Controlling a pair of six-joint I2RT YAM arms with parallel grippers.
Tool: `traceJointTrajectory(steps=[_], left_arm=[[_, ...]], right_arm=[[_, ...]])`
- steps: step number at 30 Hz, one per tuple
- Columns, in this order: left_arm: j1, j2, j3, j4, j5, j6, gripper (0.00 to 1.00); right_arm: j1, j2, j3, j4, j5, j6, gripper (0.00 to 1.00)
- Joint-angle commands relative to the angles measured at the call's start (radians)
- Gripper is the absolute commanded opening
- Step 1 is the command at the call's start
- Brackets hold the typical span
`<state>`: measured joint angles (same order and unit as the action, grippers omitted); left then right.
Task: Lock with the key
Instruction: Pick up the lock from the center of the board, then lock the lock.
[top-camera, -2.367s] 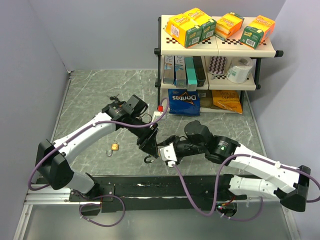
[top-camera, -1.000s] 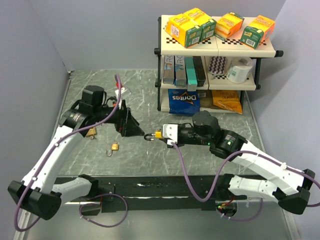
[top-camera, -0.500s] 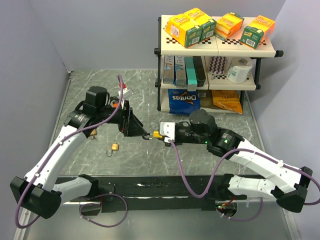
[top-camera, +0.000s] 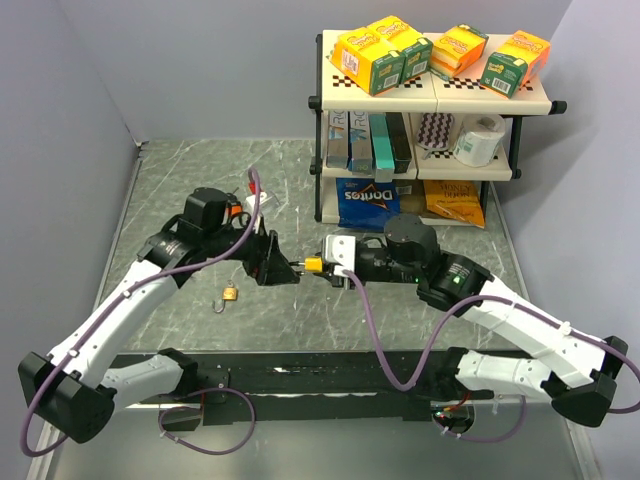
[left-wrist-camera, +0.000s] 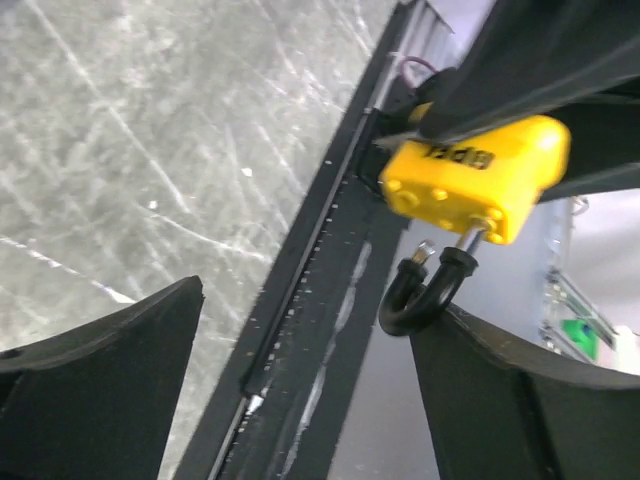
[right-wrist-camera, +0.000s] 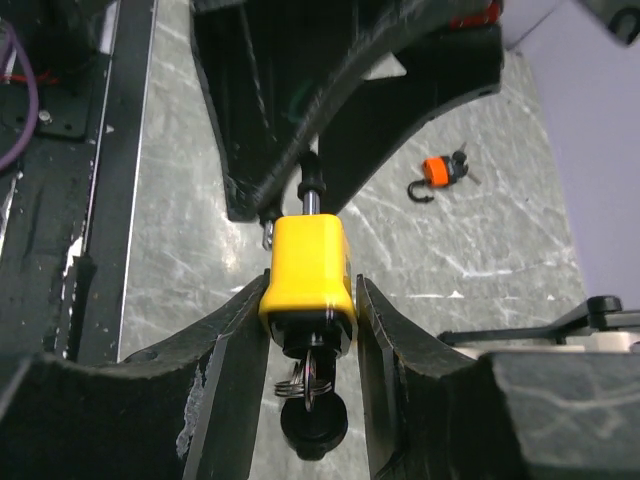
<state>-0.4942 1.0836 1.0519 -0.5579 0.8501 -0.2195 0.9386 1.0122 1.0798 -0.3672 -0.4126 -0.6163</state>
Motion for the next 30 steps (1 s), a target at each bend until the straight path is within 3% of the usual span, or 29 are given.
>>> traceJointTrajectory(steps=[1, 8, 13, 19, 22, 30], left_arm=[[0.005, -0.033, 0.002, 0.038, -0.147, 0.049, 0.85], [0.009, -0.242, -0.061, 0.113, -0.261, 0.164, 0.82], [0.009, -0.361, -0.122, 0.177, -0.131, 0.253, 0.82], [0.003, -0.278, -0.082, 0.222, -0.005, 0.111, 0.74], [-0.027, -0.278, -0.093, 0.285, -0.023, 0.045, 0.69], [-0.079, -0.261, -0.067, 0.270, 0.026, 0.088, 0.52]], right_arm=[[0.002, -0.024, 0.075, 0.053, -0.146, 0.061, 0.00], [-0.148, 0.028, 0.137, 0.057, -0.357, 0.320, 0.00], [-0.245, 0.057, 0.152, 0.108, -0.511, 0.533, 0.00], [-0.251, 0.058, 0.131, 0.177, -0.606, 0.601, 0.00], [-0.250, 0.058, 0.124, 0.189, -0.632, 0.613, 0.00], [-0.250, 0.055, 0.112, 0.177, -0.626, 0.598, 0.00]])
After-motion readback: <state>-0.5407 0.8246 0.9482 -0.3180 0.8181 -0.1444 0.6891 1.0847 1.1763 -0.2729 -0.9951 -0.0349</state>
